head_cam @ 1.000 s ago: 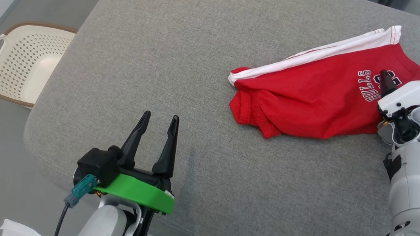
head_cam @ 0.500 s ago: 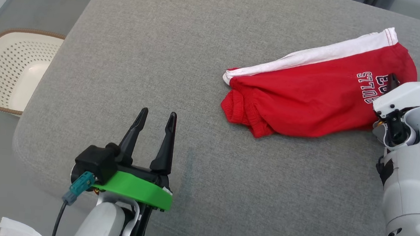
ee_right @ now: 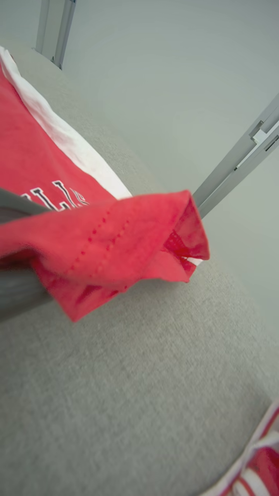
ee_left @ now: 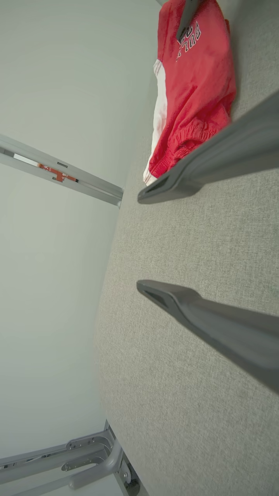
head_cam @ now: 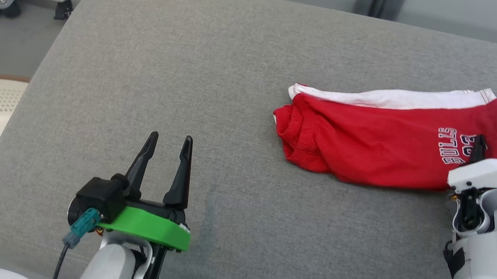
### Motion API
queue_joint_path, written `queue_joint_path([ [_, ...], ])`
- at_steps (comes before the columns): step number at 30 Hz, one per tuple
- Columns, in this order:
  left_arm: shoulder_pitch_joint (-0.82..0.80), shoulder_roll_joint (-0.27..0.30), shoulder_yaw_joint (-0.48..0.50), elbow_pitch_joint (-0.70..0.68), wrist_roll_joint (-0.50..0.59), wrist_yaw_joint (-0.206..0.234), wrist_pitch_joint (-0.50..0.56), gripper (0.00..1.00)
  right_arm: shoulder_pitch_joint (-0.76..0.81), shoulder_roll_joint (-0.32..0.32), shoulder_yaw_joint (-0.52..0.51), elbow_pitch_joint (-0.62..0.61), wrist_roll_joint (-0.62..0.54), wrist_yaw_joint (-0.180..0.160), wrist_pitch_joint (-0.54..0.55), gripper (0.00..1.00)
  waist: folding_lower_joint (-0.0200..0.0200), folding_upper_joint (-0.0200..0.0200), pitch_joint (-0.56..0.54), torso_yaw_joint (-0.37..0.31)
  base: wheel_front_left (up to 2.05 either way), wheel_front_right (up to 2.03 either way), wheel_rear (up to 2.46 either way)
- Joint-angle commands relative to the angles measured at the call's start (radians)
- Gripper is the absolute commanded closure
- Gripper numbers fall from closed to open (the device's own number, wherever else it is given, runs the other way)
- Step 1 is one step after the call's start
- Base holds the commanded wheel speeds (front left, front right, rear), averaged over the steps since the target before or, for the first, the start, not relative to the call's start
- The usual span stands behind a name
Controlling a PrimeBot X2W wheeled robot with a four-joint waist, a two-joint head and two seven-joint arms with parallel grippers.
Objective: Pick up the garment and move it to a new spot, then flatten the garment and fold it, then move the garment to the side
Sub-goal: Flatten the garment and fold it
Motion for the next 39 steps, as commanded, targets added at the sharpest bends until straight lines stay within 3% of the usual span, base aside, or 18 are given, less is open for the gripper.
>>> queue_joint_path([
  [1,0.016,0.003,0.011,0.0,0.014,-0.005,0.0,0.0,0.039,-0.004,0.006,-0.017,0.027,0.0,-0.02,1.0,0.0,-0.0001,-0.053,-0.066,0.0,0.0,0.0],
  [9,0.037,0.003,0.037,-0.001,0.031,-0.01,0.0,0.0,0.175,-0.003,0.087,-0.058,0.182,0.0,-0.099,1.0,0.0,-0.0001,-0.085,-0.136,0.0,0.0,0.0],
  [16,0.043,0.003,0.036,0.0,0.04,-0.015,0.0,0.0,0.213,-0.003,0.162,-0.072,0.277,0.0,-0.134,1.0,0.0,-0.0001,-0.092,-0.153,0.0,0.0,0.0],
  [30,0.059,0.003,0.04,0.041,0.048,-0.017,0.0,0.0,0.183,-0.004,0.312,-0.121,0.339,0.0,-0.166,1.0,0.0,-0.0001,-0.124,-0.103,0.0,0.0,0.0],
  [39,0.063,0.003,0.025,0.058,-0.025,-0.003,0.0,0.0,0.2,-0.005,0.538,-0.173,0.446,0.0,-0.151,1.0,0.0,-0.0001,-0.147,-0.046,0.0,0.0,0.0],
])
